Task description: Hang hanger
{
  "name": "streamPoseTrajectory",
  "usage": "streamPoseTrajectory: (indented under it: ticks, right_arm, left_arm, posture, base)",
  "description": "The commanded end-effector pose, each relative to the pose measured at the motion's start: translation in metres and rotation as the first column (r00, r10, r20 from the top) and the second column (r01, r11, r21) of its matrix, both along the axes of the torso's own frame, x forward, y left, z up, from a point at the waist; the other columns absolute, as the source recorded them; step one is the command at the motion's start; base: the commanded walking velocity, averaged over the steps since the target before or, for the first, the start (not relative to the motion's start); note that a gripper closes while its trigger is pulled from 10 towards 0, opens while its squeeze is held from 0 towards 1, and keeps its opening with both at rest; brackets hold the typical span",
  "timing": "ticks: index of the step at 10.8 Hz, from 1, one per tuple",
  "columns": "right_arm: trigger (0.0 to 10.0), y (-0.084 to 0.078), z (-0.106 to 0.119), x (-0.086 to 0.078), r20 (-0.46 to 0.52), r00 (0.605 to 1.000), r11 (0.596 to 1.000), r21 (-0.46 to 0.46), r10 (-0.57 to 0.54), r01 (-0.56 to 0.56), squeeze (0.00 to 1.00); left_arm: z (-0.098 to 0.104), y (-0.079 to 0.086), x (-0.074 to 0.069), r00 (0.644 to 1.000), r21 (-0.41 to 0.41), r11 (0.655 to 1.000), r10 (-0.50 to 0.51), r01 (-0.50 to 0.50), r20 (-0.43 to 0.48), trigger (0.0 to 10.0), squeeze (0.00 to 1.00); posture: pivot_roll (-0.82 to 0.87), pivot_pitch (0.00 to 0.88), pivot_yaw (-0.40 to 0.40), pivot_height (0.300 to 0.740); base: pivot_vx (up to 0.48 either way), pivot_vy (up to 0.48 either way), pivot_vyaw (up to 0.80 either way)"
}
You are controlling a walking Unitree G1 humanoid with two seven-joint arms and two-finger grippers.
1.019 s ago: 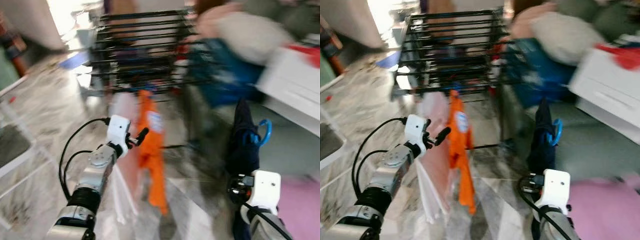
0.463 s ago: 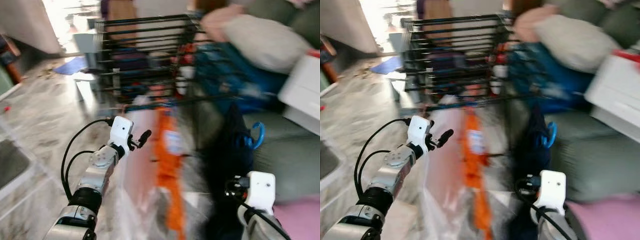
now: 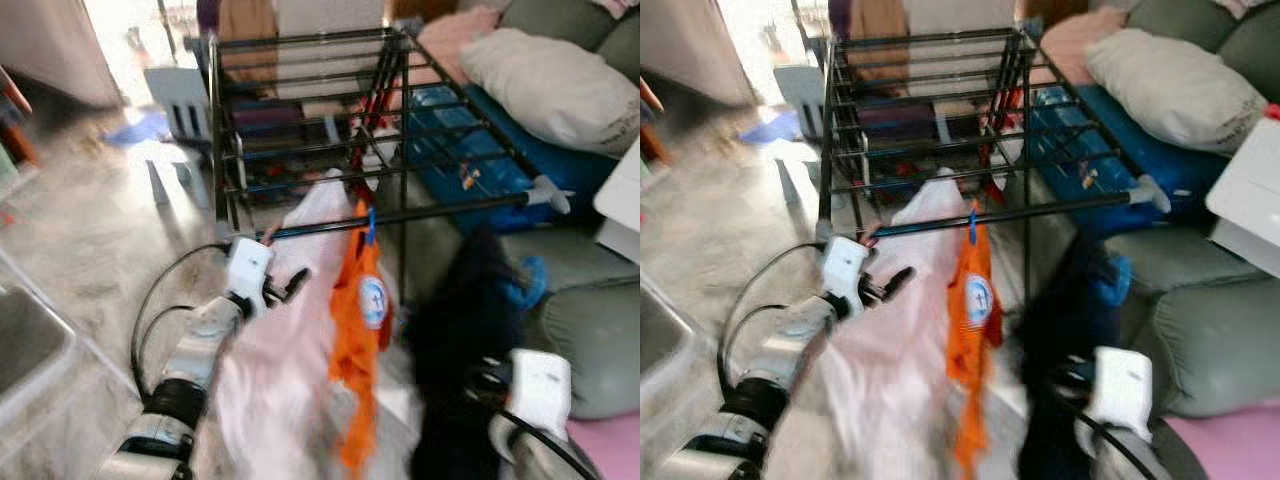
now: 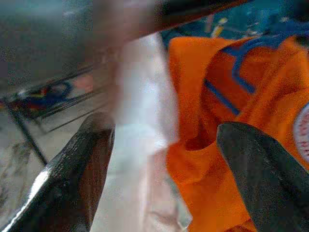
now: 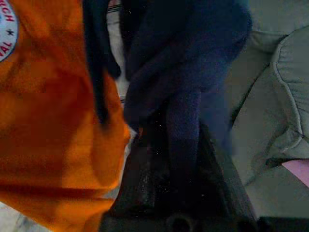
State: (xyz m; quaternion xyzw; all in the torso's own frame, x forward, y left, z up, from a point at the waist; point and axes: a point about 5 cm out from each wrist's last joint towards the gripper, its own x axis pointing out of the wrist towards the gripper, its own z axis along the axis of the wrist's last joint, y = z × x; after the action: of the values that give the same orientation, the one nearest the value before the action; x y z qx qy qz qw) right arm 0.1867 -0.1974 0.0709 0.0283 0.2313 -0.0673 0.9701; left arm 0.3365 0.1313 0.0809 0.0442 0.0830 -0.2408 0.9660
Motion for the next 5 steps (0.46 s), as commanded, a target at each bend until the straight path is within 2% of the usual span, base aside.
streamPoseTrajectory:
  ticks: [1,2,4,5]
  right_arm:
    - [10.0,-0.008,0.007,0.004,0.028,1.0,1.0,-0.014,0.002,-0.001,0.0]
    - [10.0,-0.023,0.009,0.012,0.011,0.999,0.999,-0.015,0.043,-0.043,0.0]
    - [10.0,-0.031,0.012,0.026,-0.021,0.991,0.991,-0.031,0.131,-0.131,0.0]
    - [10.0,-0.035,0.017,0.04,-0.036,0.98,0.981,-0.012,0.193,-0.194,0.0]
  left_arm:
    - [0.004,0.002,0.001,1.0,-0.006,1.0,0.005,-0.005,0.013,10.0,0.0]
    - [0.004,0.003,0.001,1.0,-0.009,1.0,0.004,-0.004,0.002,10.0,0.0]
    - [0.006,0.005,0.002,1.0,0.0,1.0,0.0,0.0,0.006,10.0,0.0]
    - [0.007,0.006,0.002,1.0,0.0,1.0,-0.001,0.001,0.009,10.0,0.0]
  posture:
    - [-0.04,0.0,0.023,0.74]
    - [-0.04,0.0,0.028,0.74]
    - [-0.02,0.0,0.03,0.74]
    - [-0.01,0.0,0.03,0.74]
  base:
    - [0.0,0.0,0.0]
    - [0.0,0.0,0.0]
    - [0.0,0.0,0.0]
    - [0.0,0.0,0.0]
